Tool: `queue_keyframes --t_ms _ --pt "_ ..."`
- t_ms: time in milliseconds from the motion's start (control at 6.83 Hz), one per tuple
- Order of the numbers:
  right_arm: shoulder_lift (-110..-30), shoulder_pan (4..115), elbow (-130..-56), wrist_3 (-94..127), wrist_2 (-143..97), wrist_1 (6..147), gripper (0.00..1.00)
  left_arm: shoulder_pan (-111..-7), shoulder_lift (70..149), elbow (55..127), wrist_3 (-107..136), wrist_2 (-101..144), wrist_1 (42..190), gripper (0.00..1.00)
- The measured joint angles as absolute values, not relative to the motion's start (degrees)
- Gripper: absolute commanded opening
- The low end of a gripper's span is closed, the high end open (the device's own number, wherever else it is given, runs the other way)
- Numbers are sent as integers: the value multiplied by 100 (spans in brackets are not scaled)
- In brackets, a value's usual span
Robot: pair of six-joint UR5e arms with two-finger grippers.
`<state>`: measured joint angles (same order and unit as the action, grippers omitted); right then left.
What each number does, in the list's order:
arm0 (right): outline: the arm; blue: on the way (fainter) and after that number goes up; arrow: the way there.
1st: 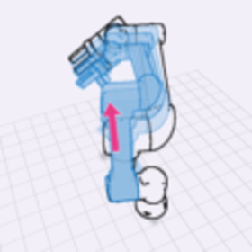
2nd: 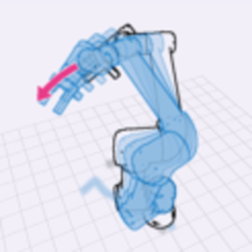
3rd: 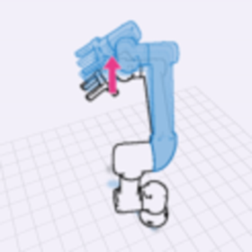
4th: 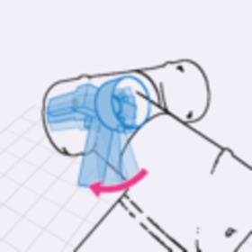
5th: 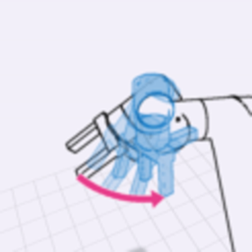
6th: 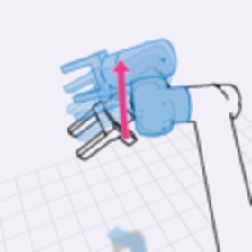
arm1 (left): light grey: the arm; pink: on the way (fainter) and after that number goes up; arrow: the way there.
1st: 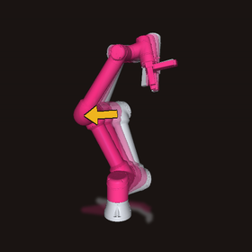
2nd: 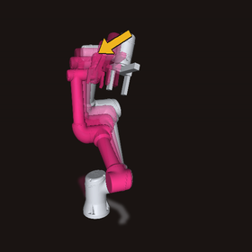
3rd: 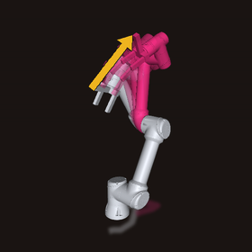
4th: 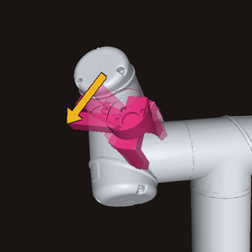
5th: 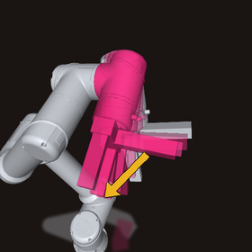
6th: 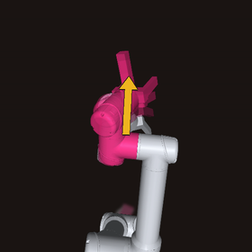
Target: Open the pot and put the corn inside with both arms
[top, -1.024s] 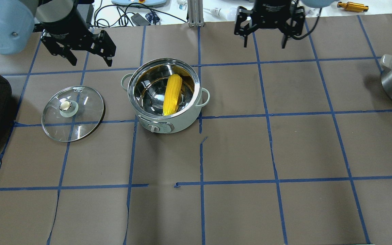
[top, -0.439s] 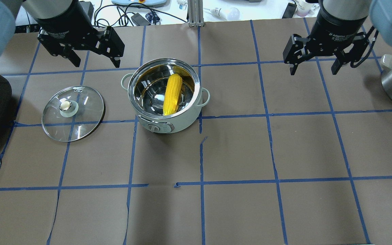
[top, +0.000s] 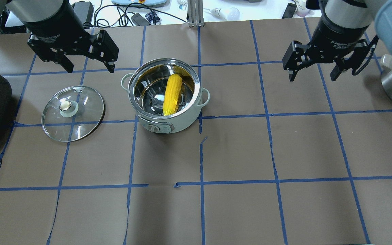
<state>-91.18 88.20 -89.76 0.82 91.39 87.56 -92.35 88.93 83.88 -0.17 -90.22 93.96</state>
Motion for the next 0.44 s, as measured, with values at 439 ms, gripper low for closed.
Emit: queue_keyframes --t_ms 439 --pt "-9114 8821 -8939 -308 9096 8748 100 -9215 8840 8384 -41 -9013 9528 100"
